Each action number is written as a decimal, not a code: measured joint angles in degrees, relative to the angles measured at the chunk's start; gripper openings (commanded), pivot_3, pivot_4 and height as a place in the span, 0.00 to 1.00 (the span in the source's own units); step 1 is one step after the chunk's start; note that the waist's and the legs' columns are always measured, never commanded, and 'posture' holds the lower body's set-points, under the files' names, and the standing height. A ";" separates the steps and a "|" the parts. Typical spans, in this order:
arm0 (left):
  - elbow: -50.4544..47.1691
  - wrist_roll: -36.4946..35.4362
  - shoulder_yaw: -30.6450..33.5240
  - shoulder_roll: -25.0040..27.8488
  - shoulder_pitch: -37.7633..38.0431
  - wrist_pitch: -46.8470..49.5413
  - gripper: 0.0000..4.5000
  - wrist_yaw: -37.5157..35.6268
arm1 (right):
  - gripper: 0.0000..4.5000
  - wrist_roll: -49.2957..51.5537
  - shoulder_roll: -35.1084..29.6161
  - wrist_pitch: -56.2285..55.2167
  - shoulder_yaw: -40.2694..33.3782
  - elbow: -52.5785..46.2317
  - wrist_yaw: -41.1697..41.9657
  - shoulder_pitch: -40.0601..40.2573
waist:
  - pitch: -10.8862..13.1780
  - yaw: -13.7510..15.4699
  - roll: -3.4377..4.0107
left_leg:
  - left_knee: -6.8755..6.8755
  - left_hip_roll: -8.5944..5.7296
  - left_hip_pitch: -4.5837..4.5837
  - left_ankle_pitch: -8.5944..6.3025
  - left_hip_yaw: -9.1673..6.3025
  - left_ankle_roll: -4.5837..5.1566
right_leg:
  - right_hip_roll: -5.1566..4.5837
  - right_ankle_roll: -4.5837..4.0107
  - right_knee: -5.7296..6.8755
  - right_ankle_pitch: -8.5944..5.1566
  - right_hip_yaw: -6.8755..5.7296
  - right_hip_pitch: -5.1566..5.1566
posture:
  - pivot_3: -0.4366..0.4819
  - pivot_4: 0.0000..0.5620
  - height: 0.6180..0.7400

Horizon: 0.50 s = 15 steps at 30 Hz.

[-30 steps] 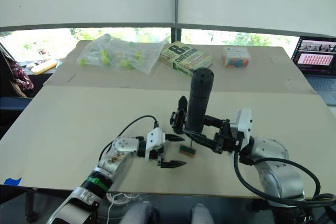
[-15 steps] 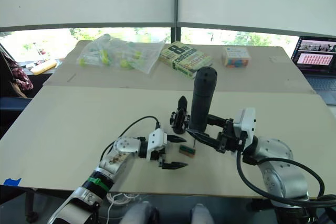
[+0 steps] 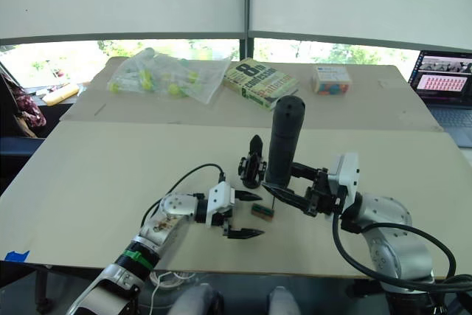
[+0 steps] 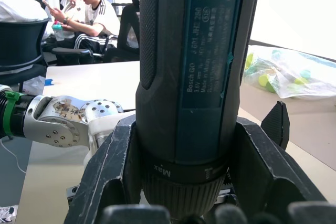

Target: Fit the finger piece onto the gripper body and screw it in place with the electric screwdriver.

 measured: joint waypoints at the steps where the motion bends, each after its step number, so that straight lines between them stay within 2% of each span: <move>1: -0.10 0.00 -0.01 0.01 0.06 0.06 1.00 0.03 | 0.43 0.00 0.00 0.00 0.01 0.00 0.06 0.00 | 0.00 0.00 0.00 | 0.00 0.00 0.00 0.00 0.00 0.00 | 0.00 0.00 0.00 0.00 0.00 0.00 | 0.48 0.27 1.00; 15: -1.46 -0.01 -0.37 0.77 0.76 0.97 1.00 0.38 | 0.43 -0.06 0.05 0.00 0.46 0.19 0.59 0.03 | 0.00 -0.05 0.00 | -0.01 0.01 0.00 0.00 0.00 0.00 | 0.00 0.00 0.00 0.00 0.00 -0.02 | 0.48 0.27 1.00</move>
